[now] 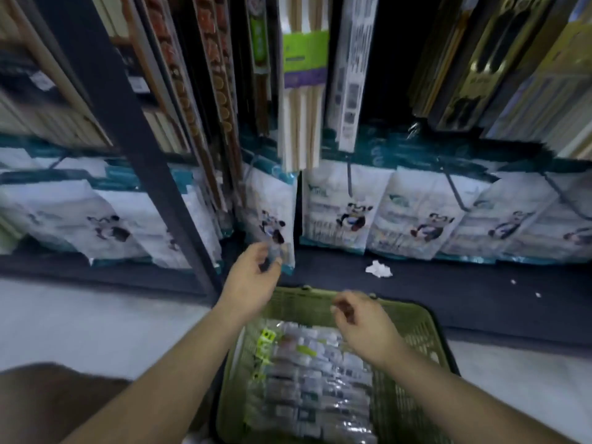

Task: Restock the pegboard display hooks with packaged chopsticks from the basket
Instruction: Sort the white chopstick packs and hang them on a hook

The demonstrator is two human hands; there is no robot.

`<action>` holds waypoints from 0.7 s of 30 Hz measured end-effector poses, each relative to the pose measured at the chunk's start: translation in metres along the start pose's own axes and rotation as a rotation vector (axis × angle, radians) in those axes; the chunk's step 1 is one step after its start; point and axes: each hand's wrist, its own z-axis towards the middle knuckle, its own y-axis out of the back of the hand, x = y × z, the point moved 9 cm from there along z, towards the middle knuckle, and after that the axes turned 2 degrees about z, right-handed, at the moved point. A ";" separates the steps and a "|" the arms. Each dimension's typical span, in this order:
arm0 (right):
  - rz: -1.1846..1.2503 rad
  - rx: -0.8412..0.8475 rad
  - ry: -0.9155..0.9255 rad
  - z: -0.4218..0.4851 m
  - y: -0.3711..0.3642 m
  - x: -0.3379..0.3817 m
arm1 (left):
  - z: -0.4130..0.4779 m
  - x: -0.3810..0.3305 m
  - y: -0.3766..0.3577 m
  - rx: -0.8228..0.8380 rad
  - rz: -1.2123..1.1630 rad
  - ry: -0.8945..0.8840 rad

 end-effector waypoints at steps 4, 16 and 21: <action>-0.189 0.321 -0.109 -0.022 -0.092 -0.067 | -0.024 0.112 0.000 -0.081 0.364 0.215; -0.330 0.512 -0.123 -0.036 -0.187 -0.145 | -0.057 0.215 -0.027 0.009 0.101 0.370; -0.461 0.506 -0.015 -0.047 -0.205 -0.144 | -0.055 0.217 -0.027 -0.018 0.098 0.368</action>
